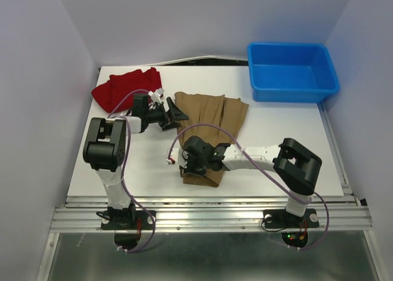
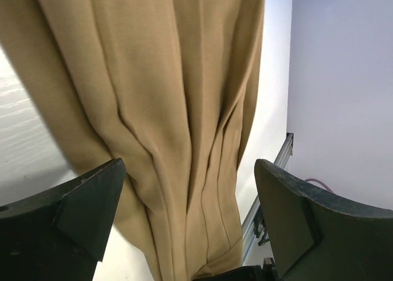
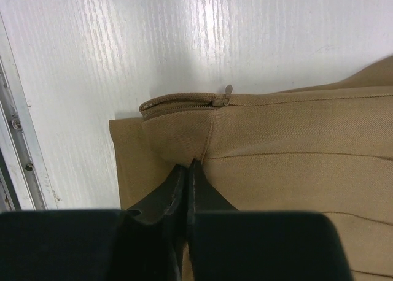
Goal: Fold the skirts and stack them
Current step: Fold the skirt
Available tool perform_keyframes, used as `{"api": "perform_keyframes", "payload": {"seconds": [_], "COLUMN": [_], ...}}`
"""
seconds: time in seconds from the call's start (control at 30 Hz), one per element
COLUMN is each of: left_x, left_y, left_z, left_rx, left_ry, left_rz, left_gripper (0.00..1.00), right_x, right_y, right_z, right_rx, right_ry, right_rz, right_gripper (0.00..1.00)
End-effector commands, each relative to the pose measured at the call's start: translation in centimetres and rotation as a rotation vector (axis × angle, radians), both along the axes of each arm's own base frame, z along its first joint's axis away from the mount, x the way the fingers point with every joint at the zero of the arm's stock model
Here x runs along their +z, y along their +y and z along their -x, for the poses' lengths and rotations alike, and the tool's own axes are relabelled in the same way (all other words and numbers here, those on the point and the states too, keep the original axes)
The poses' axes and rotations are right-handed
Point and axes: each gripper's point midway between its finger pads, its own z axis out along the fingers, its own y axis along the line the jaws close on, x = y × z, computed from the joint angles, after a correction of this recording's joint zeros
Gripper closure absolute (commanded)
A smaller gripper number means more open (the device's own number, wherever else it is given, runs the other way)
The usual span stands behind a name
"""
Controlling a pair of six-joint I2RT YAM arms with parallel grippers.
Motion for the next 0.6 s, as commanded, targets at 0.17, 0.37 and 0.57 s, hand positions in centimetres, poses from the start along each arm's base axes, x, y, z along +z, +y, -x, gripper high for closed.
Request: {"api": "perform_keyframes", "payload": {"seconds": [0.17,0.37,0.57], "left_x": [1.8,0.7,-1.1], "left_y": [-0.7,-0.6,-0.2], "left_z": [0.1,-0.1,-0.3], "left_rx": [-0.01,0.011,0.033], "left_ry": [-0.063,-0.046,-0.017], "left_rz": [0.01,-0.006,-0.034], "left_gripper": [0.02,0.01,0.02], "right_x": [3.5,3.7,3.7], "right_y": [1.3,1.1,0.9], "right_z": [-0.3,-0.2,0.1], "right_rx": [-0.014,-0.004,0.003], "right_ry": [-0.034,-0.043,-0.027], "right_rz": [-0.087,-0.084,-0.077], "right_gripper": [0.99,0.99,0.99]}}
